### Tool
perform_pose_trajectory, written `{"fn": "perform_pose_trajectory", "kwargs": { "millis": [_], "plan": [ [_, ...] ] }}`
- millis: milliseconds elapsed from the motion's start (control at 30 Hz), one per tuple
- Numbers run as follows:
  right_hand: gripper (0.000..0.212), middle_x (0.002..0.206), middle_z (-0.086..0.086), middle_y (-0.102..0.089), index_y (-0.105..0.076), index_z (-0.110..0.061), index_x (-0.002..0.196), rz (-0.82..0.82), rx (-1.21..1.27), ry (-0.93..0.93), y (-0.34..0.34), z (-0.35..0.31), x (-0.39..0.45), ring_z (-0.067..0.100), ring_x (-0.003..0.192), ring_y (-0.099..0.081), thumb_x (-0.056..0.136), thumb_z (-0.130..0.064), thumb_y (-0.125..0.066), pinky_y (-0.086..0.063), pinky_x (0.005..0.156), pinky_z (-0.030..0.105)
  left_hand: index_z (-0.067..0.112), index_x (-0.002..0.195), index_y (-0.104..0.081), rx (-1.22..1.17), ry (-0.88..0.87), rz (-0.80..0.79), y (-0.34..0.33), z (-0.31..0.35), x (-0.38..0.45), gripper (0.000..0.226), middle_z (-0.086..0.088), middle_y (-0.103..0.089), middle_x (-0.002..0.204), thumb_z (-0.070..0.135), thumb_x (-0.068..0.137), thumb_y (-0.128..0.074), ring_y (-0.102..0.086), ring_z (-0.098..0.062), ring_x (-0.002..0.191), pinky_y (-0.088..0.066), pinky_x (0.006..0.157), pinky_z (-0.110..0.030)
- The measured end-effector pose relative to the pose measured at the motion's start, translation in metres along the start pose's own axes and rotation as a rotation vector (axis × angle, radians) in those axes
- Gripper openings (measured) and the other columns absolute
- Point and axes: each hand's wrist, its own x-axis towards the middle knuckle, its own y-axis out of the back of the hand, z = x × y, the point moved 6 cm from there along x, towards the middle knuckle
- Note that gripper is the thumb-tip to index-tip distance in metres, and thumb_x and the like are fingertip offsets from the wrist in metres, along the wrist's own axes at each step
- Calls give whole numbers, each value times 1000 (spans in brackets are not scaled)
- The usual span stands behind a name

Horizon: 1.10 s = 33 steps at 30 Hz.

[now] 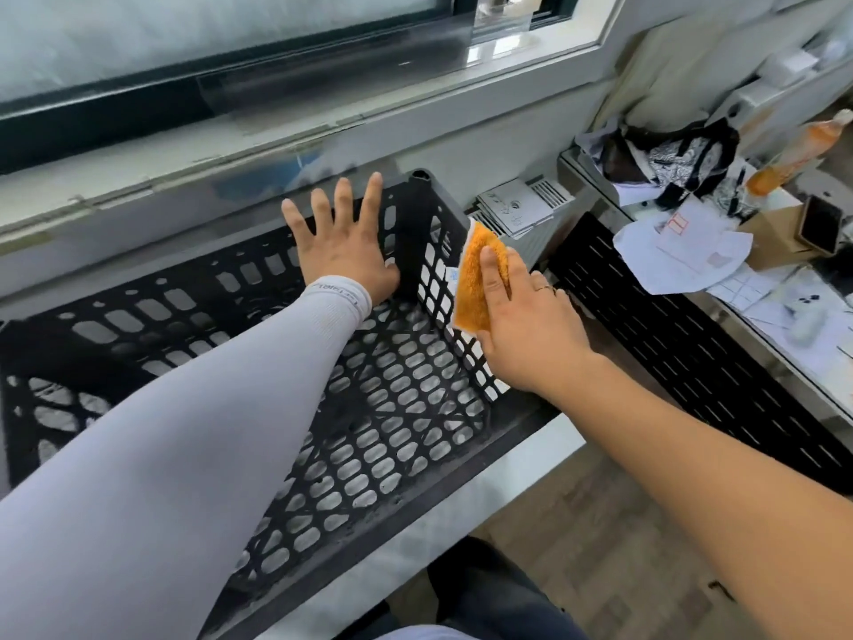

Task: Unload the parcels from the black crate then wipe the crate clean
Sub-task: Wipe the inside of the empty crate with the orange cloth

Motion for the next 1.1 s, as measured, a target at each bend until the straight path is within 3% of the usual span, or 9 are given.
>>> {"fn": "perform_pose_trajectory", "kwargs": {
  "millis": [233, 500, 667, 733, 867, 933, 1000, 1100],
  "plan": [
    [111, 169, 14, 18, 25, -22, 159, 6, -22, 4, 15, -20, 56, 48, 152, -14, 95, -27, -65, -29, 119, 62, 37, 161, 10, -13, 6, -14, 1, 0, -1, 114, -9, -10, 167, 62, 80, -67, -10, -39, 153, 2, 121, -67],
    [105, 170, 10, 17, 22, -23, 161, 32, 56, 12, 27, -32, 89, 44, 149, -27, 98, -28, -62, -39, 113, 59, 38, 160, 15, 16, 22, -52, 3, 3, -1, 118, -8, -8, 168, 63, 80, -68, -8, -39, 154, 2, 121, -67],
    [103, 170, 4, 22, 23, -26, 160, -36, 121, 48, 30, -23, 72, 38, 137, -43, 98, -23, -58, -46, 105, 53, 38, 159, 21, 29, 31, -105, 4, 4, -1, 123, -8, -1, 169, 61, 79, -71, -3, -40, 155, 3, 121, -70],
    [101, 170, 4, 23, 24, -26, 160, -52, 101, 56, 29, -17, 59, 39, 142, -39, 98, -22, -56, -45, 107, 55, 39, 158, 22, 22, 30, -123, 5, 4, -1, 124, -8, 1, 170, 62, 79, -70, -2, -41, 155, 4, 120, -71],
    [99, 169, 2, 26, 27, -27, 159, -71, 79, 50, 18, -6, 24, 35, 156, -15, 99, -20, -52, -35, 116, 55, 37, 158, 23, 29, 9, -118, 5, 4, -2, 123, -9, 2, 170, 63, 80, -68, 0, -41, 156, 4, 120, -71],
    [97, 169, 1, 27, 28, -27, 158, -81, 91, 44, 15, 1, 4, 34, 157, -14, 100, -22, -50, -36, 116, 54, 37, 157, 26, 35, 11, -127, 4, 3, -1, 124, -8, 4, 170, 62, 81, -68, 2, -42, 156, 5, 120, -72],
    [96, 170, -2, 24, 28, -27, 158, -93, 93, 34, 14, 8, -13, 34, 152, -26, 101, -27, -50, -42, 108, 50, 37, 157, 27, 36, 12, -145, 4, 3, 0, 123, -7, 6, 171, 62, 82, -67, 4, -42, 156, 5, 119, -73],
    [95, 172, -7, 12, 25, -25, 160, -114, 96, -14, 12, 23, -38, 32, 133, -50, 101, -32, -51, -43, 81, 40, 37, 157, 29, 41, 4, -151, 3, 3, 0, 124, -8, 7, 171, 64, 81, -67, 5, -42, 157, 5, 119, -73]
  ]
}}
